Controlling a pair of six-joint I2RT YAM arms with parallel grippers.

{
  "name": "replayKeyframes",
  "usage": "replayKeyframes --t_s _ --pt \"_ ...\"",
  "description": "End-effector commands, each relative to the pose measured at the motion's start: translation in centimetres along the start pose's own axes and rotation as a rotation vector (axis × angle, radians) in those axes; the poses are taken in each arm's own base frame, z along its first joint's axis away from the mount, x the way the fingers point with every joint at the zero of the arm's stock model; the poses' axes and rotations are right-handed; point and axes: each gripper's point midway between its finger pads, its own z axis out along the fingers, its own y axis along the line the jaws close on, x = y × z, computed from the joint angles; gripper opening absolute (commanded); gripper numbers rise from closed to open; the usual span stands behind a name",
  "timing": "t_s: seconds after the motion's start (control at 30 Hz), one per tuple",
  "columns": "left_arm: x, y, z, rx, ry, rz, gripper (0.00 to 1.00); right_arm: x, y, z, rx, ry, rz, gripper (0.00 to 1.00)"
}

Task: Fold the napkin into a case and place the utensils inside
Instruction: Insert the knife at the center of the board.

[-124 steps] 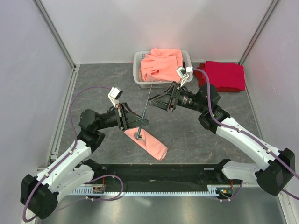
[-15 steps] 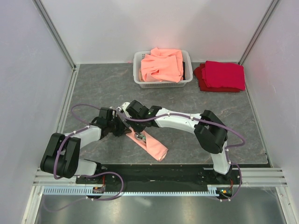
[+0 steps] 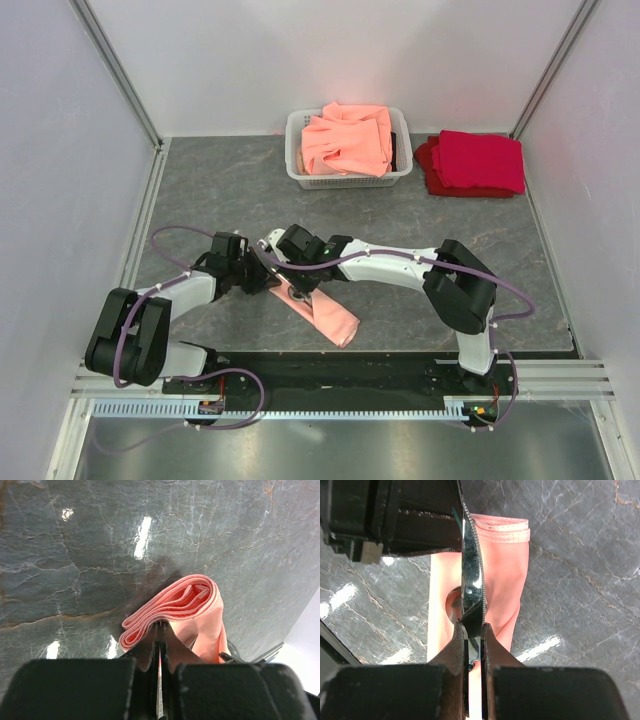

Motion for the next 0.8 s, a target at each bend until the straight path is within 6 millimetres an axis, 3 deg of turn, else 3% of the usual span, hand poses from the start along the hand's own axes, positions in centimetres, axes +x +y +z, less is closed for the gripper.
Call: replayKeyframes --t_s 0.0,0.47,0.77 --pt "-0.6 1.0 -0.2 -0.05 -0.044 -0.02 0.02 0.8 0.6 -0.8 -0.014 0.007 0.009 0.0" --pt "-0.7 0.6 -0.3 -0.04 -0.048 -0.02 0.02 3.1 0.4 -0.4 -0.01 0.039 0.018 0.02" --pt "-0.9 0.4 -0.6 -0.039 -0.048 -0.009 0.02 2.8 0.3 -0.3 -0.003 0.029 0.016 0.06"
